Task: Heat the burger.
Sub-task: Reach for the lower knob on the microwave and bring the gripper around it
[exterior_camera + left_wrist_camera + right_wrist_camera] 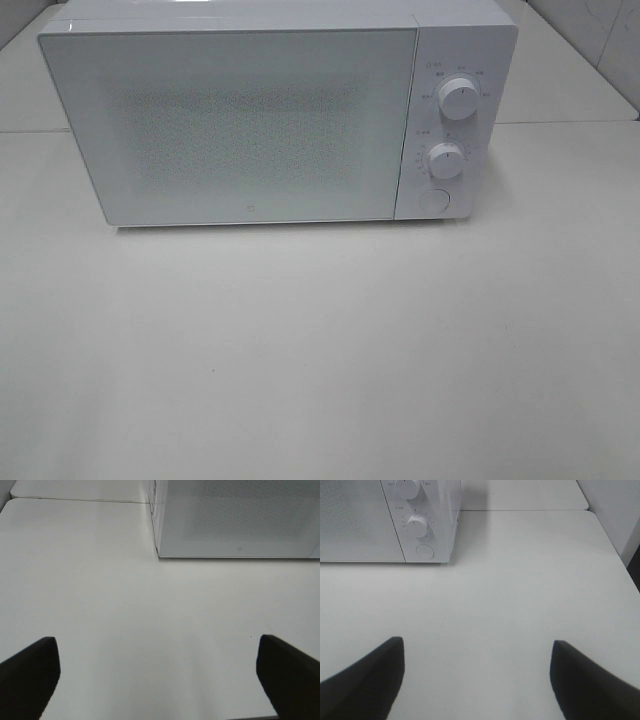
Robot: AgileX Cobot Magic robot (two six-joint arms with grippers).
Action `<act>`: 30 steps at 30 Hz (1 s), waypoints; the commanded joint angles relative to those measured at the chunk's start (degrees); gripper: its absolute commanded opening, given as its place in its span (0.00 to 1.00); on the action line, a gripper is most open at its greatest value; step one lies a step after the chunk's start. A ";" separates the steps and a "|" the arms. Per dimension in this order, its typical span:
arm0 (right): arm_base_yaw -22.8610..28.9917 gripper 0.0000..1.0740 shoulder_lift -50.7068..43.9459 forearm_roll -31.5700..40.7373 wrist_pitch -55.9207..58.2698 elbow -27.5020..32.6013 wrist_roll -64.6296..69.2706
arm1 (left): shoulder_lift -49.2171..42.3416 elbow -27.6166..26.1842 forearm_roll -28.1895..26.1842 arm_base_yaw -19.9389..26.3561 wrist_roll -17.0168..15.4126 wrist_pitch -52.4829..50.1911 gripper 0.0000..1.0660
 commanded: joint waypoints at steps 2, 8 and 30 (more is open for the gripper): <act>-0.23 0.67 -1.72 0.00 -0.63 -0.06 0.34 | -0.92 0.00 0.23 0.11 0.06 -0.29 0.94; -0.23 0.73 -0.52 0.06 -3.72 -1.38 0.40 | -0.92 0.00 0.23 0.11 0.06 -0.29 0.94; -0.23 0.71 21.94 -0.17 -30.31 0.17 0.29 | -0.92 0.00 0.23 0.11 0.06 -0.29 0.94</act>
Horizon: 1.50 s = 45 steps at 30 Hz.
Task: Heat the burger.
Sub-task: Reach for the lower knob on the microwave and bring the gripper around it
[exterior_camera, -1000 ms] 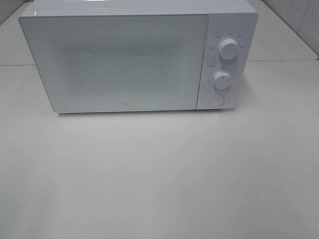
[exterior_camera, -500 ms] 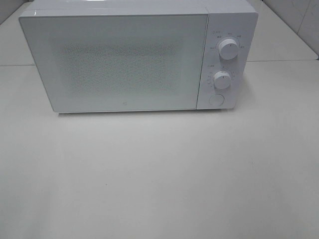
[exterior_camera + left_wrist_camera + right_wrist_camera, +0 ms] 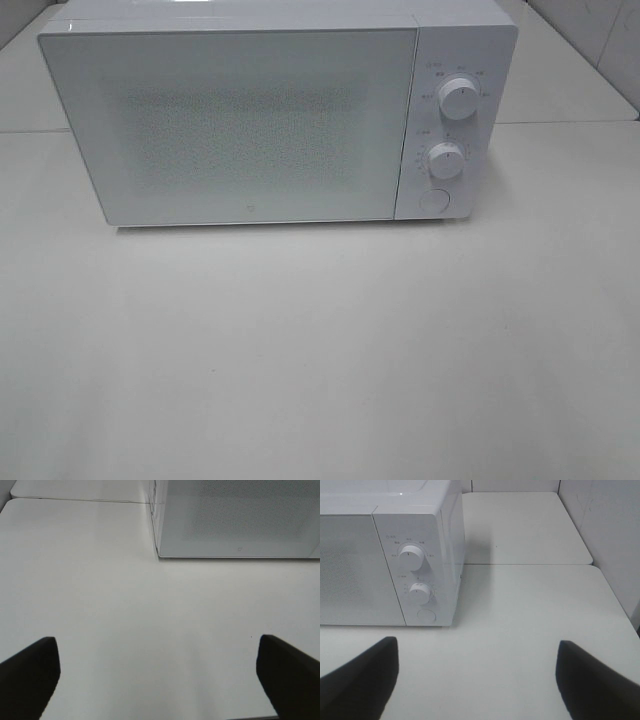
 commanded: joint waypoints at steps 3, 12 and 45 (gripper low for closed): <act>-0.23 0.71 4.64 -0.17 -7.62 1.66 0.29 | -0.92 0.00 0.23 0.11 0.06 -0.29 0.94; -0.23 0.71 12.43 -0.17 -22.75 5.39 0.29 | -0.92 0.00 0.23 0.11 0.06 -0.29 0.94; 6.42 0.71 49.27 6.30 -65.60 11.46 -15.24 | -0.92 0.00 0.23 0.11 0.06 -0.29 0.94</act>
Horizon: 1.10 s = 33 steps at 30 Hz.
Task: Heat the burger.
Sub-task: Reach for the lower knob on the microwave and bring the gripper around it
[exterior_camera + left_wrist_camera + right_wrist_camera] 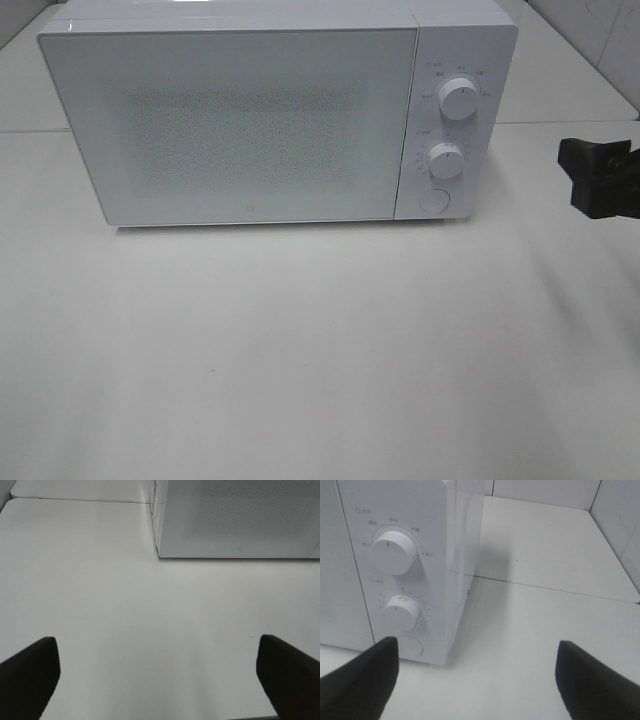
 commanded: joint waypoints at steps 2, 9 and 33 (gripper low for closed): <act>4.98 0.71 2.52 7.28 -4.70 -0.06 -6.70 | -0.92 0.00 0.23 0.11 0.06 -0.29 0.94; 11.97 0.71 7.16 22.63 -13.64 -0.06 -13.87 | -0.92 0.00 0.23 0.11 0.06 -0.29 0.94; 33.23 0.71 27.62 42.69 -37.07 -1.89 -13.69 | -0.92 0.00 0.23 0.11 0.06 -0.29 0.94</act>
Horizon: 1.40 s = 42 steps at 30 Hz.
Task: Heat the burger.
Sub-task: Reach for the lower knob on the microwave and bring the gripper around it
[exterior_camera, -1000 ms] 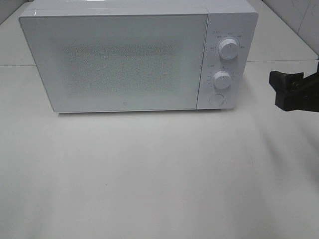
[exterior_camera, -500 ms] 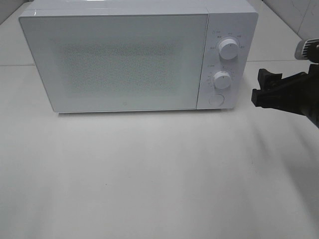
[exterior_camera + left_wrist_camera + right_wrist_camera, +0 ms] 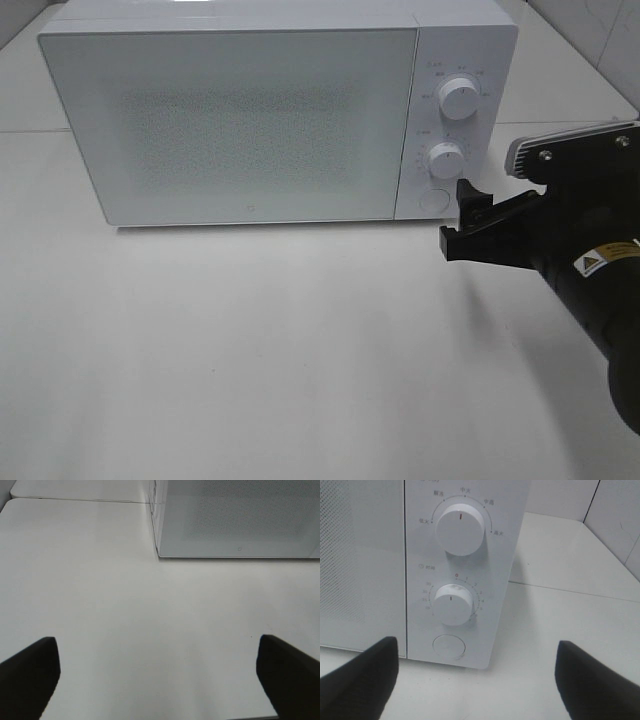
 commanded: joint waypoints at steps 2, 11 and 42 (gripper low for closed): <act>1.15 0.71 2.23 1.49 -3.21 -1.32 1.66 | -0.92 0.00 0.23 0.11 0.06 -0.29 0.94; 1.15 0.71 4.76 6.02 -4.30 -2.98 4.24 | -0.86 0.00 0.23 0.11 0.06 -0.29 0.94; -6.07 0.71 14.32 -6.36 -2.98 -14.67 7.62 | -0.86 0.00 0.23 0.11 0.06 -0.29 0.94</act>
